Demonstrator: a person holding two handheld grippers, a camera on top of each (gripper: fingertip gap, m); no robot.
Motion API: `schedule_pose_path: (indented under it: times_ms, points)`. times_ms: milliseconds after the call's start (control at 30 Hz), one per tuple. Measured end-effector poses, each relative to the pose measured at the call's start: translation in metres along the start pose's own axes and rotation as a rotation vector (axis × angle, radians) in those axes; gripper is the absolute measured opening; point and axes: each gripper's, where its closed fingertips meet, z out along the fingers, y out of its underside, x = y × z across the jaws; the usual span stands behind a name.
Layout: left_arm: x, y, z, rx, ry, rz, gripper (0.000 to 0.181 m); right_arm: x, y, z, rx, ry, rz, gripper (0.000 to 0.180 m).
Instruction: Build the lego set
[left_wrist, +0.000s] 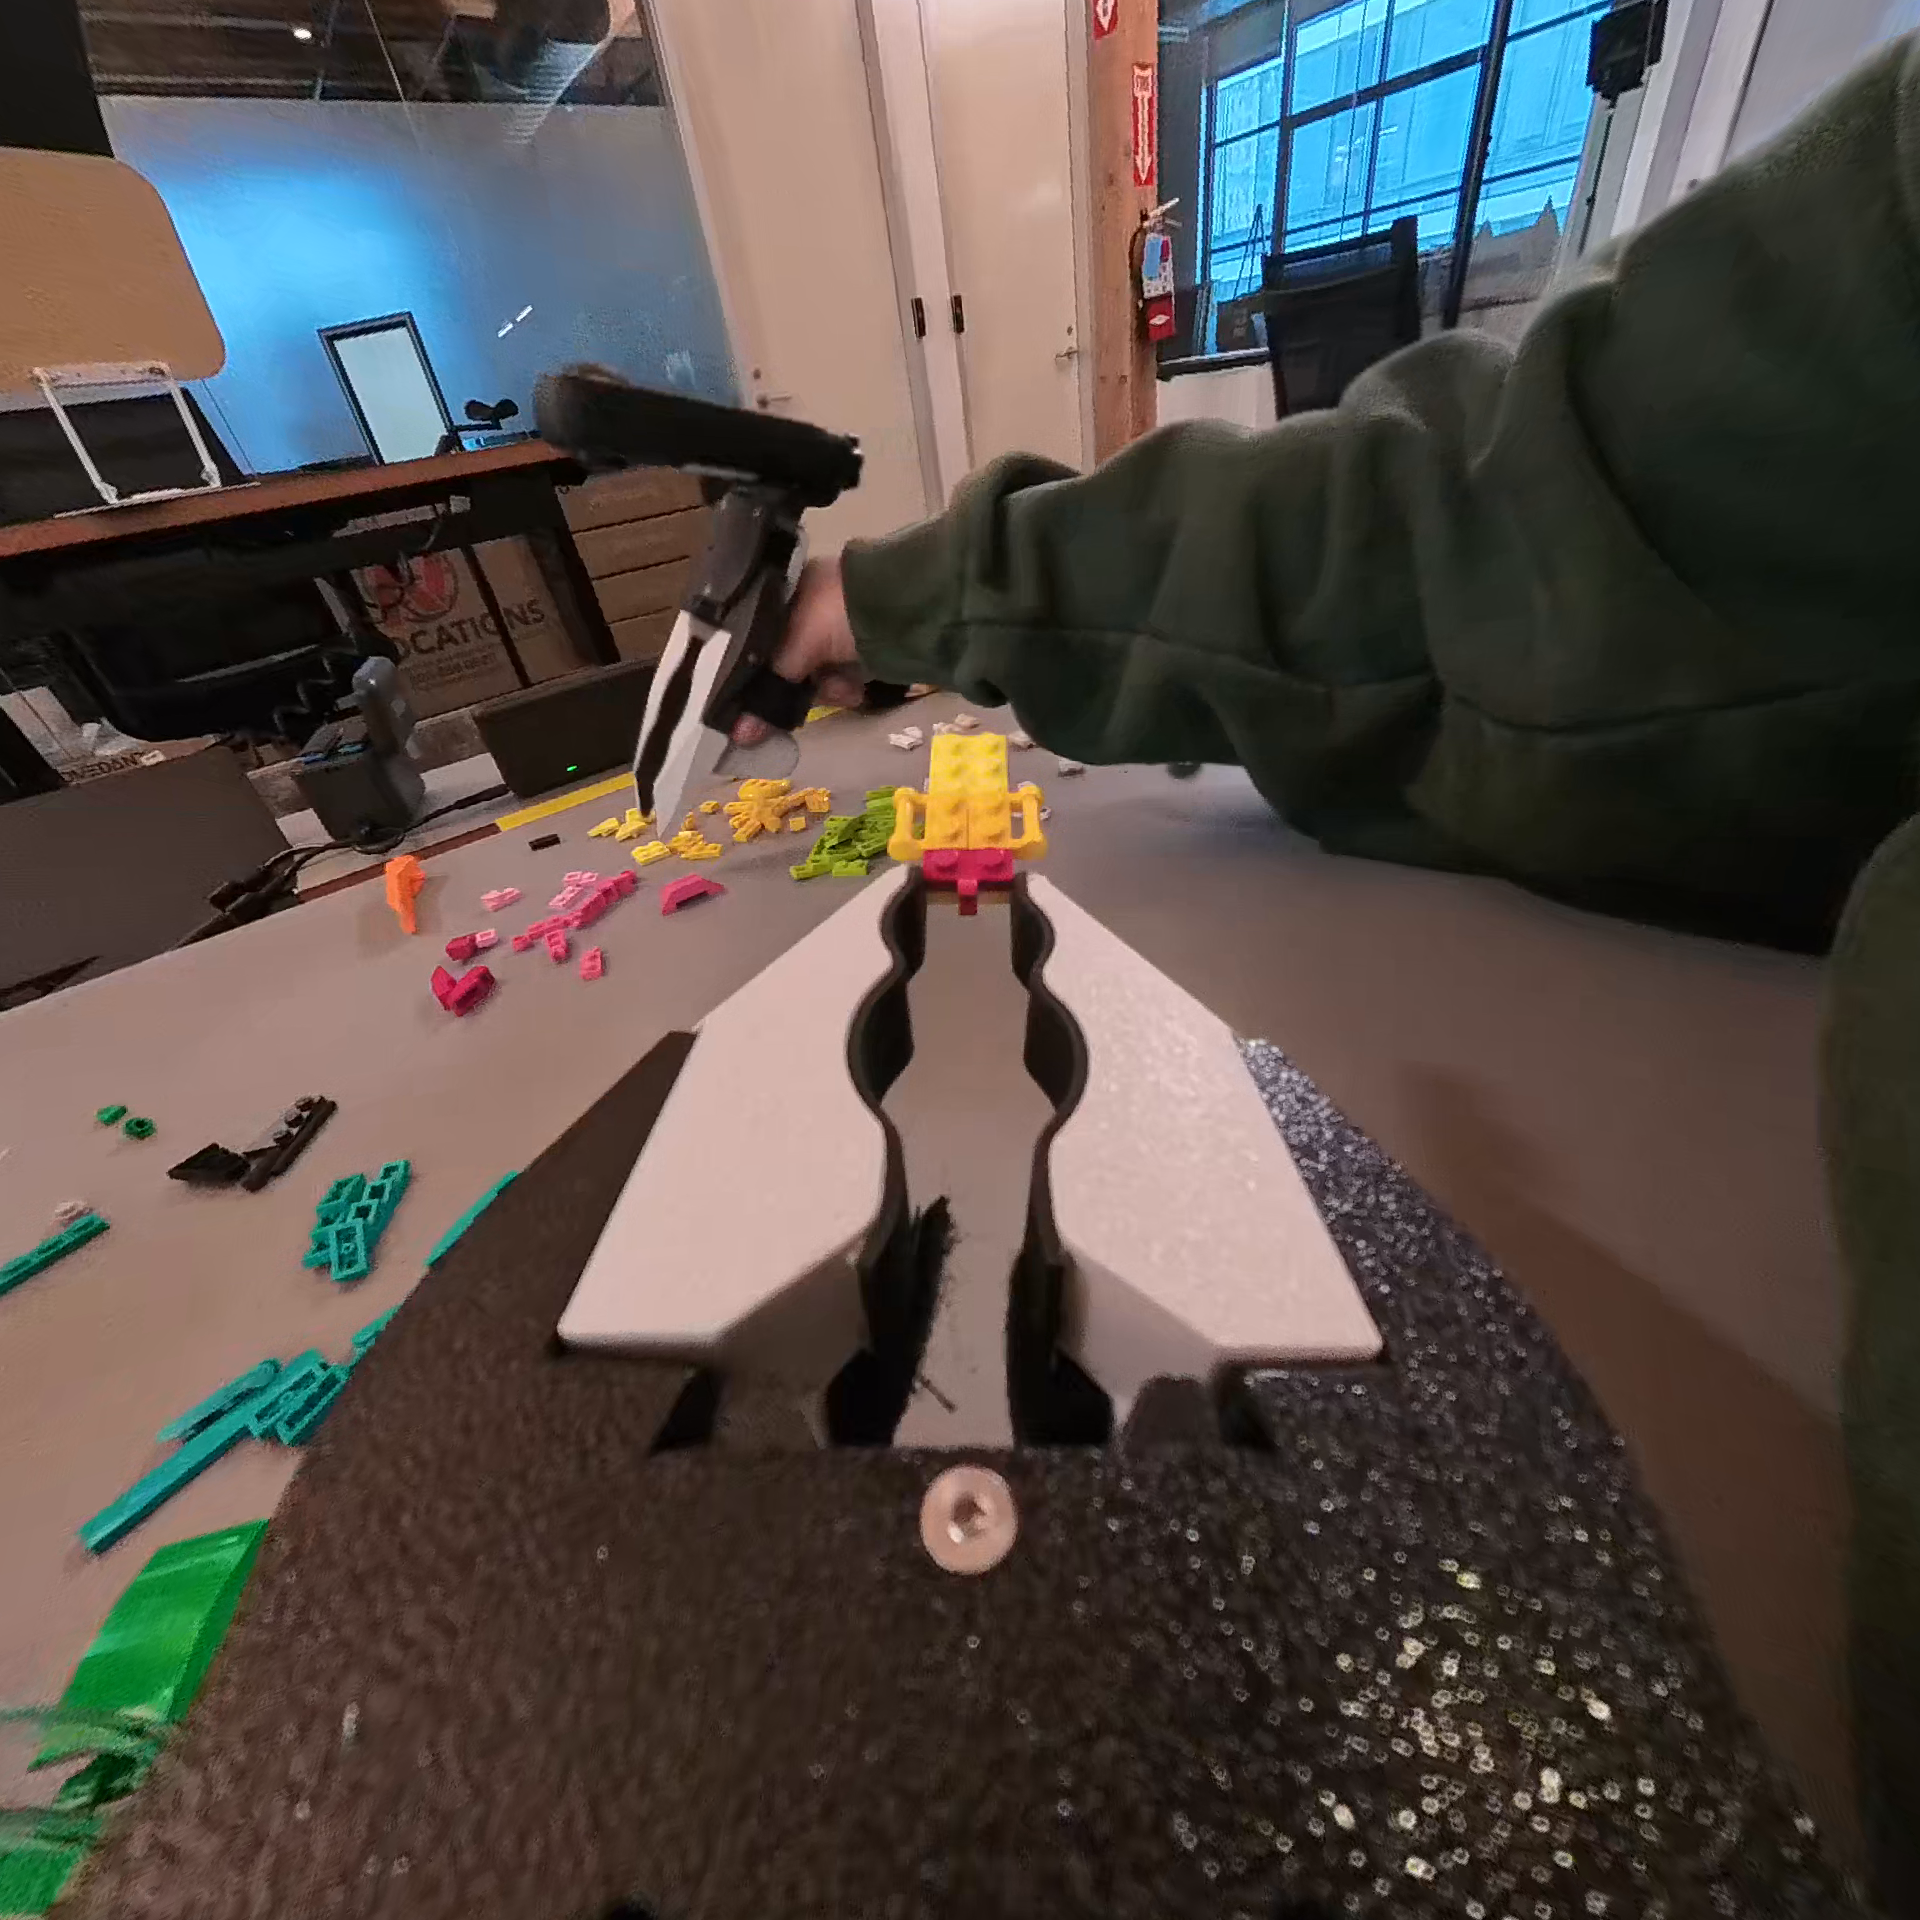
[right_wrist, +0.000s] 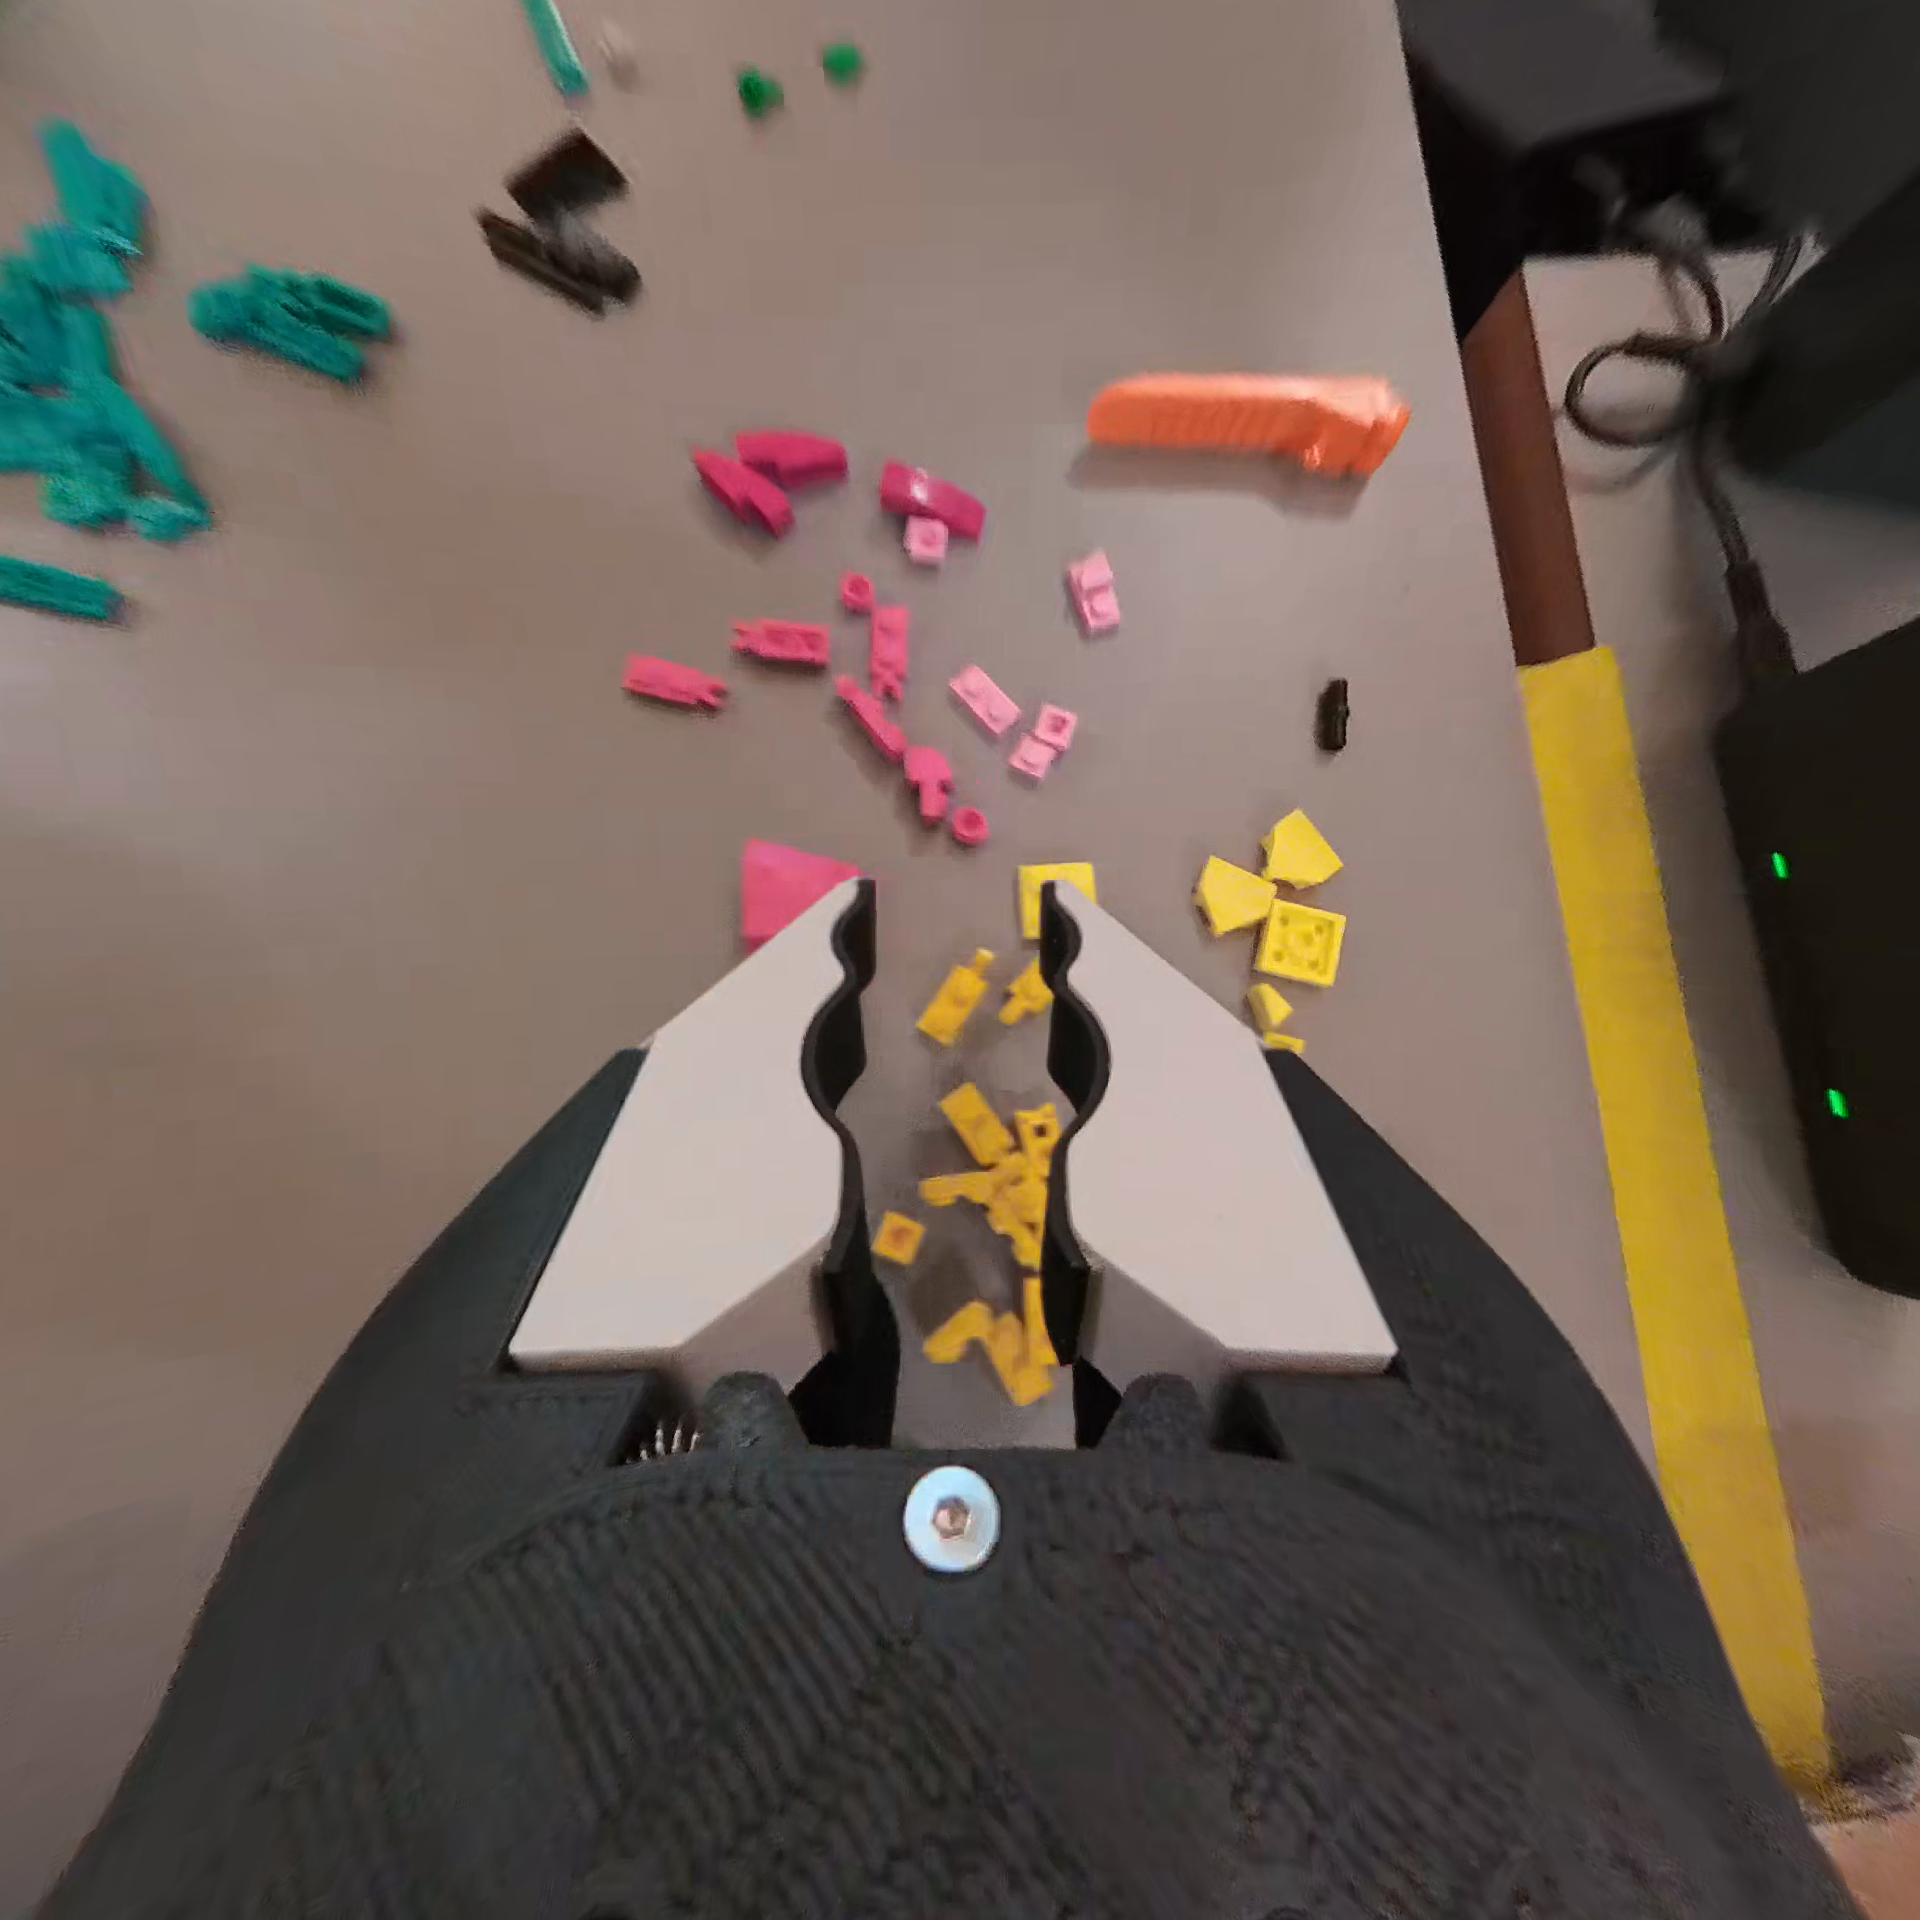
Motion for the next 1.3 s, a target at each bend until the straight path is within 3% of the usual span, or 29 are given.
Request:
schedule_pose_path:
  times_ms: [200,300,367,433,533,667,867,1300]
  points:
    - [-0.002,0.002,-0.002,-0.009,0.016,-0.007,0.014,0.013,0.011,0.020,-0.091,-0.045,0.004,0.029]
    - [-0.004,0.001,-0.004,-0.010,0.015,-0.011,0.014,0.013,0.011,0.020,-0.108,-0.059,-0.009,0.014]
    - [-0.009,-0.001,-0.006,-0.014,-0.002,-0.018,0.014,0.005,0.004,0.013,-0.120,-0.071,-0.057,0.015]
    - [-0.015,-0.003,-0.009,-0.027,-0.030,-0.015,0.014,-0.030,-0.028,-0.005,-0.021,-0.139,-0.154,0.014]
    - [-0.023,-0.004,-0.014,-0.050,-0.069,-0.013,0.014,-0.129,-0.077,-0.049,0.106,-0.366,-0.384,0.014]
    - [-0.024,-0.004,-0.016,-0.054,-0.072,-0.025,0.014,-0.237,-0.094,-0.091,0.067,-0.570,-0.685,0.014]
    - [-0.021,-0.007,-0.018,-0.029,-0.061,-0.045,0.014,-0.274,-0.078,-0.090,-0.135,-0.541,-0.842,0.014]
    - [-0.021,-0.012,-0.022,0.003,-0.054,-0.048,0.014,-0.279,-0.077,-0.086,-0.217,-0.451,-0.900,0.014]
